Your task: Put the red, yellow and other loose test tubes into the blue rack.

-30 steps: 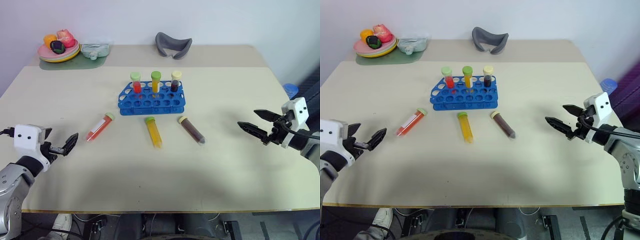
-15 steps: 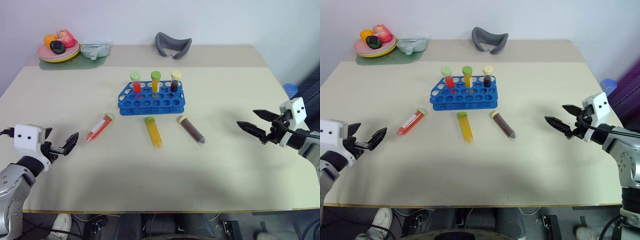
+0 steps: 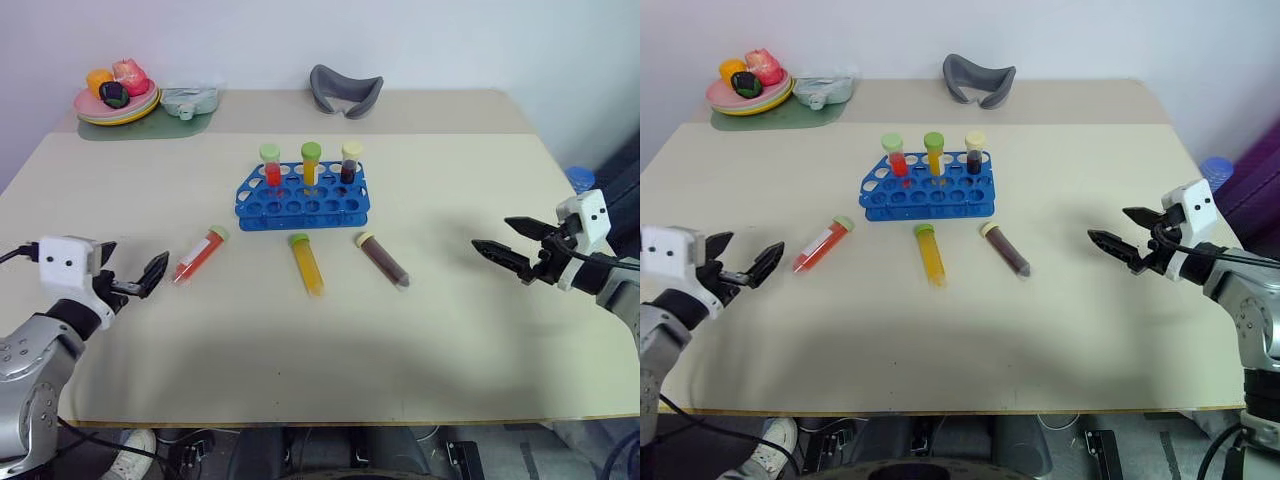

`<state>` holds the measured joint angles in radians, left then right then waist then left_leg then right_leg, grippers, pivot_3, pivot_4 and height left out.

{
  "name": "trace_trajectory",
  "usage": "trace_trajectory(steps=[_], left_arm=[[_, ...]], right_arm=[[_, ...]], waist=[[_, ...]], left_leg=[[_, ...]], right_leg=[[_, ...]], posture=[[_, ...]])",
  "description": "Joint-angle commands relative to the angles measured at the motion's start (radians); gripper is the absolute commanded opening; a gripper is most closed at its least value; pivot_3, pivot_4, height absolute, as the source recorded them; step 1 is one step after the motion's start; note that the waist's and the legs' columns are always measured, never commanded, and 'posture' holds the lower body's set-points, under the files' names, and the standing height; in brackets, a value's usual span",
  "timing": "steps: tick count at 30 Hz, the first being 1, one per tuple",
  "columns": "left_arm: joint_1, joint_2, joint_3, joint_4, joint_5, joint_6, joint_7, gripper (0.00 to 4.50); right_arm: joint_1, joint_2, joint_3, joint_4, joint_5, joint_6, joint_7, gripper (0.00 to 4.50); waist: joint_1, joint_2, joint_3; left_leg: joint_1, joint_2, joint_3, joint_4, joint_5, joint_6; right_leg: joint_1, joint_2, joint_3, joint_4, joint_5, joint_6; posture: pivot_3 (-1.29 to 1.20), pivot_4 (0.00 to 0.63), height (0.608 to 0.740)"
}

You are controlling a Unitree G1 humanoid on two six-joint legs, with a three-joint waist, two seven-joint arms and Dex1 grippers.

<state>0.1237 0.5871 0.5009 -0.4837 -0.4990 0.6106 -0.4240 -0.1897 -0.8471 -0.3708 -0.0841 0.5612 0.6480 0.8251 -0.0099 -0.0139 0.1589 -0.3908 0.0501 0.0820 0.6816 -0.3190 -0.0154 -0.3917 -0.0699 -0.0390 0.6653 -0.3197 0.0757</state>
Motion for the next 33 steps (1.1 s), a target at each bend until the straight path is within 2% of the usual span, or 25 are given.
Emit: trace_trajectory(steps=[1,7,13,16,21,24,29,33], left_arm=[[-0.037,0.018,-0.051,-0.076,-0.02,0.005,-0.017,4.46],[-0.079,0.008,-0.208,-0.119,-0.006,0.006,-0.045,4.46],[-0.128,0.028,-0.363,-0.099,0.025,-0.049,-0.153,4.46],[-0.15,0.057,-0.433,-0.09,0.036,-0.084,-0.24,4.46],[-0.152,0.079,-0.493,-0.077,0.058,-0.134,-0.319,4.46],[-0.155,0.08,-0.505,-0.058,0.073,-0.157,-0.34,4.46],[-0.155,0.072,-0.513,-0.032,0.092,-0.193,-0.355,4.46],[-0.144,0.078,-0.515,-0.03,0.097,-0.205,-0.371,4.46]], right_arm=[[-0.034,-0.036,-0.029,-0.068,0.033,0.063,-0.022,4.5],[-0.108,-0.043,-0.039,-0.156,0.107,0.215,-0.079,4.5],[-0.155,-0.088,0.02,-0.278,0.116,0.37,-0.16,4.5],[-0.203,-0.075,0.051,-0.368,0.17,0.497,-0.225,4.5],[-0.346,-0.023,0.126,-0.443,0.264,0.808,-0.33,4.5],[-0.448,0.028,0.171,-0.438,0.302,0.951,-0.379,4.5],[-0.557,0.058,0.304,-0.26,0.415,0.966,-0.631,4.5],[-0.636,0.065,0.398,-0.2,0.491,0.966,-0.762,4.5]], waist=[[0.002,0.0,0.0],[-0.001,0.0,0.0],[0.002,0.0,0.0],[-0.001,0.001,0.0],[-0.004,0.001,0.0],[-0.003,0.001,0.0],[0.0,0.001,0.0],[-0.005,0.001,0.0]], left_leg=[[0.0,0.0,0.0,0.0,0.0,0.0],[0.0,0.0,0.0,0.0,0.002,-0.003],[0.0,0.0,0.0,0.0,0.001,-0.002],[-0.001,0.0,0.0,0.0,0.001,-0.001],[-0.001,0.0,0.0,0.0,0.0,0.0],[-0.001,0.0,0.0,0.0,0.0,0.0],[-0.002,-0.001,0.0,0.0,0.0,0.001],[-0.003,-0.001,0.001,0.001,-0.001,0.001]], right_leg=[[0.0,0.0,0.0,0.0,0.0,0.0],[0.0,0.0,0.0,0.0,0.0,0.0],[0.0,0.0,0.0,0.0,0.0,0.0],[0.0,0.0,0.0,0.0,0.0,0.0],[-0.001,0.0,0.0,0.0,0.0,0.0],[-0.001,0.0,0.0,0.0,0.0,0.0],[-0.002,-0.001,0.0,0.0,0.0,0.0],[-0.004,-0.001,0.0,0.0,0.0,0.0]], posture=[[0.0,0.15,0.735],[0.0,0.15,0.735],[0.0,0.15,0.735],[0.0,0.15,0.735],[0.0,0.15,0.735],[0.0,0.15,0.735],[0.0,0.15,0.735],[0.0,0.15,0.735]])
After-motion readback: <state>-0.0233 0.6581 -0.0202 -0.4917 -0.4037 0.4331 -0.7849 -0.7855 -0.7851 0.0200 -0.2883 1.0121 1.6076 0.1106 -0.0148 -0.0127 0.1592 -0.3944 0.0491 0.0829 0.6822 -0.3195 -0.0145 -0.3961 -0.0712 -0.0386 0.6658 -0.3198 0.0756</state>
